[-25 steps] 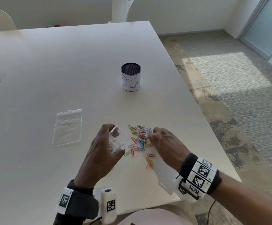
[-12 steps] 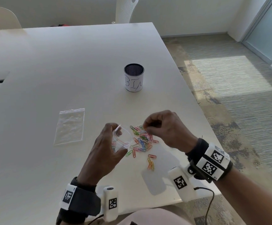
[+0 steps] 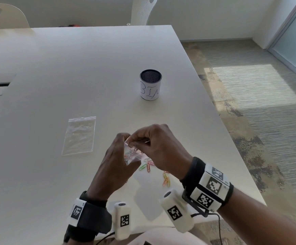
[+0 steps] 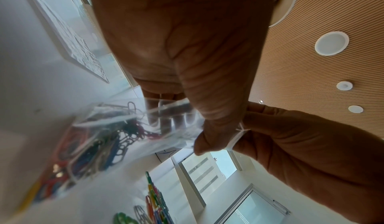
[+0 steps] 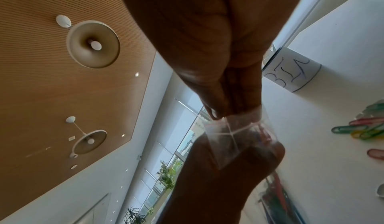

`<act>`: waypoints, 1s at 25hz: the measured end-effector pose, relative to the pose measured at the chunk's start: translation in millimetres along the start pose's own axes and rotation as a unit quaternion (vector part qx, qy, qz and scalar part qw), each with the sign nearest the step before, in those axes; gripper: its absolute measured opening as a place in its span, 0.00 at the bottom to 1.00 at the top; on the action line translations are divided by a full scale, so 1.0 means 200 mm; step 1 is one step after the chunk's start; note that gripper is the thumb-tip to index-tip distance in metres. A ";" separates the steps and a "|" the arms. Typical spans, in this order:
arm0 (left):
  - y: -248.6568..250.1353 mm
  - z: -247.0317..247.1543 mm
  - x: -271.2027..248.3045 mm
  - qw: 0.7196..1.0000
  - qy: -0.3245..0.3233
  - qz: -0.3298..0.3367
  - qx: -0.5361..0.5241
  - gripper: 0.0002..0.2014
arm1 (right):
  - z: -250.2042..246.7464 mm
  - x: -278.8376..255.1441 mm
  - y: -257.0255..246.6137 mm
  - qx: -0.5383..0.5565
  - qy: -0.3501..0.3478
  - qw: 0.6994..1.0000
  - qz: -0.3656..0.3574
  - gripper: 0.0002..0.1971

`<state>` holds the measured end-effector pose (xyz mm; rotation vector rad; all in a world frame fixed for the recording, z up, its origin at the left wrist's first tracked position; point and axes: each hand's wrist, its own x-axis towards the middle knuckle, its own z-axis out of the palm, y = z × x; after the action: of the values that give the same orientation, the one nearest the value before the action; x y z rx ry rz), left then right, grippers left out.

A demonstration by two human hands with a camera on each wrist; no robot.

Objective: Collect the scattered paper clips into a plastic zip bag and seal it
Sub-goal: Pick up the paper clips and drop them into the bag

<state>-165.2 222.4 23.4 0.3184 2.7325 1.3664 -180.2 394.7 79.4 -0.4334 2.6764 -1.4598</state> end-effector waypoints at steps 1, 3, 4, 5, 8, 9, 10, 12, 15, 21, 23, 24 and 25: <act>0.00 0.00 0.00 1.000 0.001 -0.002 0.001 0.26 | -0.02 0.00 -0.01 -0.001 -0.010 1.000 -0.008 0.07; -0.01 0.00 0.01 1.000 -0.001 -0.005 0.004 0.26 | -0.07 0.01 -0.01 -0.003 0.001 1.000 -0.022 0.07; -0.01 0.00 0.01 1.000 -0.002 -0.002 0.006 0.27 | -0.11 0.02 0.01 -0.007 0.024 0.999 -0.022 0.06; -0.02 -0.01 0.01 1.000 -0.003 0.003 0.007 0.27 | -0.15 0.04 0.04 -0.015 0.047 0.999 -0.014 0.05; -0.02 -0.01 0.01 1.000 -0.005 0.012 0.007 0.28 | -0.25 0.09 0.17 -0.096 0.024 0.994 0.033 0.12; -0.02 -0.01 0.01 1.000 -0.006 0.015 0.005 0.28 | -0.26 0.09 0.21 -0.147 -0.027 0.988 0.050 0.19; -0.02 -0.01 0.01 1.000 -0.007 0.017 0.005 0.28 | -0.25 0.09 0.26 -0.196 -0.094 0.974 0.064 0.28; -0.02 -0.02 0.02 1.000 -0.007 0.017 0.007 0.28 | -0.20 0.08 0.33 -0.279 -0.218 0.932 0.077 0.44; -0.03 -0.02 0.03 1.000 -0.011 0.015 0.006 0.28 | -0.15 0.06 0.41 -0.352 -0.246 0.902 0.044 0.44; -0.02 -0.02 0.04 1.000 -0.013 0.008 0.005 0.27 | -0.13 0.03 0.47 -0.301 -0.147 0.942 -0.008 0.15; -0.03 -0.02 0.05 1.000 -0.014 0.008 0.006 0.28 | -0.13 0.02 0.47 -0.291 -0.129 0.948 -0.017 0.09; -0.03 -0.02 0.05 1.000 -0.015 0.008 0.007 0.28 | -0.13 0.02 0.47 -0.287 -0.122 0.950 -0.017 0.08; -0.03 -0.02 0.06 1.000 -0.016 0.008 0.007 0.27 | -0.13 0.02 0.48 -0.284 -0.114 0.952 -0.014 0.07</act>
<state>-177.8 218.7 21.2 0.3607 2.7193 1.3353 -209.4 463.8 15.0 -0.6246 2.8556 -0.5628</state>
